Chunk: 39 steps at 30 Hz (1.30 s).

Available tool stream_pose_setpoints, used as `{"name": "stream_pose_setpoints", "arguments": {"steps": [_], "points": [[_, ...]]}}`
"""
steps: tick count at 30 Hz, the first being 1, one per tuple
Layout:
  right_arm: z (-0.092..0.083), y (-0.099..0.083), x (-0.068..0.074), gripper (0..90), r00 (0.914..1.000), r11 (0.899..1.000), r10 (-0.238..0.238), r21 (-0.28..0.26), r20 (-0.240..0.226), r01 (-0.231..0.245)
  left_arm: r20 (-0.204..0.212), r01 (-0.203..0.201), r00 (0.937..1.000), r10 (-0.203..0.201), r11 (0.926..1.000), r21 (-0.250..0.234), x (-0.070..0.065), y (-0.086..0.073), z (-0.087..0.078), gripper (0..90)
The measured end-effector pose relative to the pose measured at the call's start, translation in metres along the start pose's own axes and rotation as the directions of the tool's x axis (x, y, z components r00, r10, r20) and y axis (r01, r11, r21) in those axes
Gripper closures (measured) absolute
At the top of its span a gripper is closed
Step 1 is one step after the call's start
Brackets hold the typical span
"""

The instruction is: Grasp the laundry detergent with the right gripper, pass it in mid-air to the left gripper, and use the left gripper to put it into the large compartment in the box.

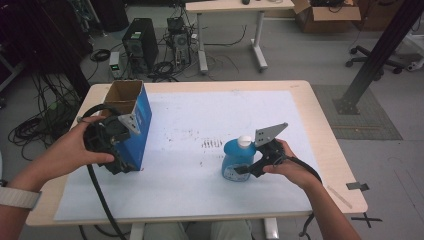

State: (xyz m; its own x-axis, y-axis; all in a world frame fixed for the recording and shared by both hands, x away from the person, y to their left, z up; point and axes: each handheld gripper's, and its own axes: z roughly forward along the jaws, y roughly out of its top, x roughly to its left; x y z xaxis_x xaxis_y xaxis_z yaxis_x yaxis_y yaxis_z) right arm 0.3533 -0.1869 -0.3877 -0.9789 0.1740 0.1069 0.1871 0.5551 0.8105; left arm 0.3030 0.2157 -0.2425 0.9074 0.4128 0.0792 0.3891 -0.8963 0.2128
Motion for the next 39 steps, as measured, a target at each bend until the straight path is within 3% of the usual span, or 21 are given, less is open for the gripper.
{"name": "stream_pose_setpoints", "arguments": {"steps": [8, 13, 22, 26, 33, 39], "points": [[0.000, 0.000, 0.000, 34.2, 1.0000, 1.000, -0.005, 0.001, -0.002, 0.005, 0.001, -0.002, 1.0000, 0.002, 1.0000, 0.001, 0.000, 0.001, 0.000, 8.9], [-0.001, 0.000, 0.000, 40.2, 0.9998, 1.000, -0.017, 0.001, 0.015, 0.017, 0.001, -0.001, 1.0000, 0.001, 1.0000, 0.002, 0.000, 0.001, 0.001, 8.9], [-0.002, 0.000, 0.002, 43.4, 0.9983, 0.999, -0.029, -0.015, 0.050, 0.030, 0.003, -0.002, 1.0000, 0.002, 1.0000, -0.001, 0.000, 0.001, 0.002, 8.9], [-0.005, 0.003, 0.002, 43.8, 0.9991, 0.999, -0.021, -0.034, 0.037, 0.023, 0.005, -0.002, 1.0000, 0.002, 1.0000, -0.005, -0.001, 0.001, 0.000, 8.9], [-0.021, 0.022, 0.008, 44.0, 0.9974, 0.996, -0.060, -0.059, 0.041, 0.062, 0.009, 0.002, 1.0000, -0.002, 0.9998, -0.021, -0.002, 0.003, -0.008, 8.2], [-0.031, 0.041, 0.017, 44.1, 0.9951, 0.995, -0.098, -0.032, 0.006, 0.098, 0.006, -0.017, 0.9998, 0.017, 0.9994, -0.029, -0.007, 0.011, -0.018, 8.1]]}}
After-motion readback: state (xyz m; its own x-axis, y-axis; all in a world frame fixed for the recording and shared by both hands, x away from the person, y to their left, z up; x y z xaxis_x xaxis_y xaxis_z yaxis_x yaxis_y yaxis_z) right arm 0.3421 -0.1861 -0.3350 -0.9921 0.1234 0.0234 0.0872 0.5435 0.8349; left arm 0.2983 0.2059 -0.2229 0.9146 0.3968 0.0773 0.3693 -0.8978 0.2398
